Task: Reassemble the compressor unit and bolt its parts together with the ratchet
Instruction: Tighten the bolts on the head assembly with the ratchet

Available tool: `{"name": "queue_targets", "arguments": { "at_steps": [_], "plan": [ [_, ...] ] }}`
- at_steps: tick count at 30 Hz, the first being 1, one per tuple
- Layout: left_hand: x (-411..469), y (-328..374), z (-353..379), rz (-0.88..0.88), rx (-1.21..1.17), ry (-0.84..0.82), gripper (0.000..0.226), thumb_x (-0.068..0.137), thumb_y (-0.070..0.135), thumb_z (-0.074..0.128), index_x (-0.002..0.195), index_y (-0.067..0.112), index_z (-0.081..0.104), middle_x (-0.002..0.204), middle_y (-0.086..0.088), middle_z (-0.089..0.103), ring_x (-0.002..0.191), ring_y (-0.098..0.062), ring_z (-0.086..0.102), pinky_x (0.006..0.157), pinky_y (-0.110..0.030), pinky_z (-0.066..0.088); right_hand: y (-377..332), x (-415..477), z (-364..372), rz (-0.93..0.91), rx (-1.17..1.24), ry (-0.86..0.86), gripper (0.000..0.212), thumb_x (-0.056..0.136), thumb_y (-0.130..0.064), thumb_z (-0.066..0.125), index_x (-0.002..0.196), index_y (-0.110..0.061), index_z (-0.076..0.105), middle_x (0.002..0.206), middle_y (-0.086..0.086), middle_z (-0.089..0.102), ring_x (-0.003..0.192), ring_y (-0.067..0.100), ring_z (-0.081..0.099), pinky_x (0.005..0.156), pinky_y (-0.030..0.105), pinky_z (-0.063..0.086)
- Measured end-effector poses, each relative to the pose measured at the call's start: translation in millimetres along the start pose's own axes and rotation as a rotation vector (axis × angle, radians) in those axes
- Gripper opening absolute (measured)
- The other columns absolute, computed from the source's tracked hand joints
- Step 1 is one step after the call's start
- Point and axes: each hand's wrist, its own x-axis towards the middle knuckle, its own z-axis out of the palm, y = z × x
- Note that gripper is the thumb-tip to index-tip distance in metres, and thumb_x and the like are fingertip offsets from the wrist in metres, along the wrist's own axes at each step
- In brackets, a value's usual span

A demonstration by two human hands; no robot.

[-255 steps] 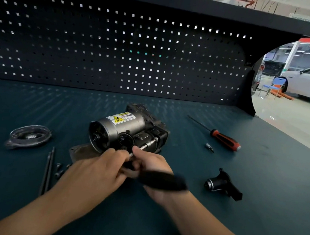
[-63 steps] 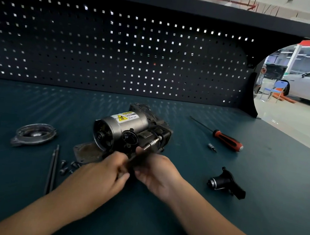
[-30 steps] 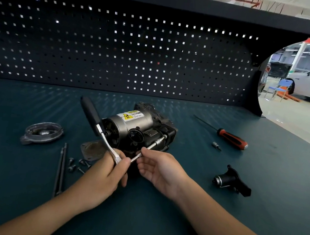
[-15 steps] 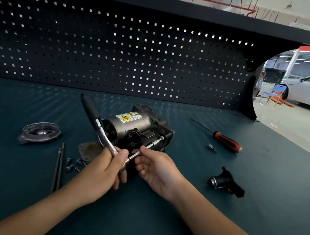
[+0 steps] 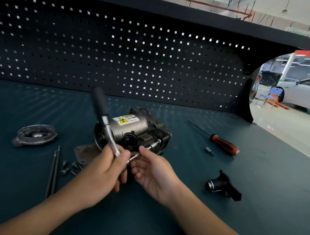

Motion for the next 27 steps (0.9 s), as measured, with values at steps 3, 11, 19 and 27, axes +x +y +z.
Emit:
{"name": "queue_targets", "arguments": {
  "at_steps": [3,11,19,27],
  "plan": [
    [0,-6,-1,-0.065,-0.027,0.025,0.017,0.095,0.035,0.039,0.085,0.021,0.043,0.06,0.0,0.061,0.047,-0.006,0.054,0.055,-0.02,0.043,1,1,-1,0.004,-0.031,0.027,0.027,0.096,-0.018,0.049,0.072,-0.006,0.056,0.045,0.0,0.055,0.036,0.006,0.049,0.036,0.011,0.037],
    [-8,1,-7,0.387,0.869,-0.107,0.045,0.078,0.032,0.07,0.093,0.033,0.028,0.074,0.016,0.047,0.065,-0.006,0.057,0.056,-0.02,0.033,2,2,0,0.01,-0.109,0.052,0.027,0.095,-0.023,0.052,0.073,-0.007,0.054,0.046,-0.002,0.055,0.036,0.004,0.048,0.038,0.012,0.039],
    [0,-8,-1,0.094,0.157,0.033,0.012,0.093,0.03,0.044,0.083,0.029,0.037,0.065,0.004,0.054,0.053,-0.005,0.052,0.061,-0.027,0.043,0,2,-5,0.022,-0.069,-0.019,0.028,0.098,-0.022,0.042,0.079,-0.011,0.058,0.051,-0.003,0.058,0.04,0.005,0.05,0.039,0.014,0.036],
    [2,-13,-19,0.621,0.921,-0.088,0.061,0.055,0.016,0.089,0.101,0.02,0.048,0.083,-0.001,0.063,0.065,-0.018,0.064,0.059,-0.034,0.054,2,2,-3,-0.031,-0.077,-0.004,0.027,0.098,-0.024,0.045,0.08,-0.009,0.058,0.052,-0.001,0.061,0.043,0.007,0.055,0.043,0.015,0.044]
  ]
}}
